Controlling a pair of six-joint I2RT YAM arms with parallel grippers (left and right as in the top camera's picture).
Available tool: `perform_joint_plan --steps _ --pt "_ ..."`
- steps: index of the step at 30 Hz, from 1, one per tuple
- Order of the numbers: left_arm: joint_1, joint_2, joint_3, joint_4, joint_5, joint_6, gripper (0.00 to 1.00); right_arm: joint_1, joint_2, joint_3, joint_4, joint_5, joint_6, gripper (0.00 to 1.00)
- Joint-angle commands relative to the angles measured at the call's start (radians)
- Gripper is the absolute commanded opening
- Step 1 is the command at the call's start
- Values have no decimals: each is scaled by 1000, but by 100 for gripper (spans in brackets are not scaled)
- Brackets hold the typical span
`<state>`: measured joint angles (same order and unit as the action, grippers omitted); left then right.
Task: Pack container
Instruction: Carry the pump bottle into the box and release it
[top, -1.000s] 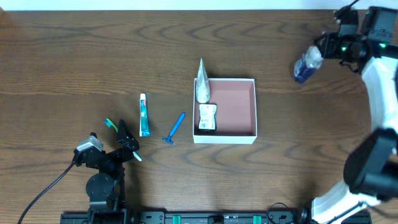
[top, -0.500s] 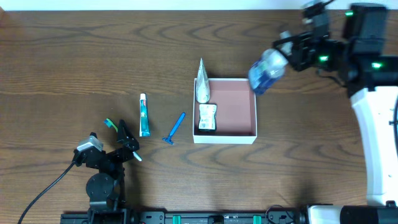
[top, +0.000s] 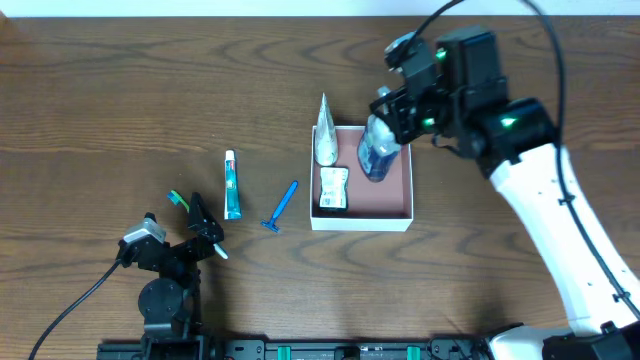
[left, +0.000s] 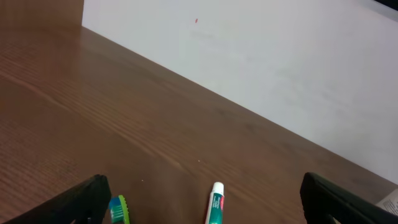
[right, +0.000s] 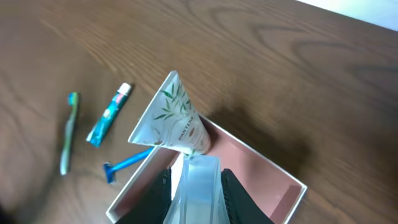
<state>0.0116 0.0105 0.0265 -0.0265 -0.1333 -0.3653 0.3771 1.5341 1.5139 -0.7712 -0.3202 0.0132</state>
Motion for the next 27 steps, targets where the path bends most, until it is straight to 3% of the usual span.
perform_joint_plan --steps 1,11,27 --pt "-2 -5 -22 -35 -5 9 98 59 -2 -54 55 153 90 12" --pt "-2 -6 -22 -35 -5 9 98 124 0 -248 274 243 174 14" --pt "-2 -5 -22 -35 -5 9 98 135 0 -452 573 245 165 16"
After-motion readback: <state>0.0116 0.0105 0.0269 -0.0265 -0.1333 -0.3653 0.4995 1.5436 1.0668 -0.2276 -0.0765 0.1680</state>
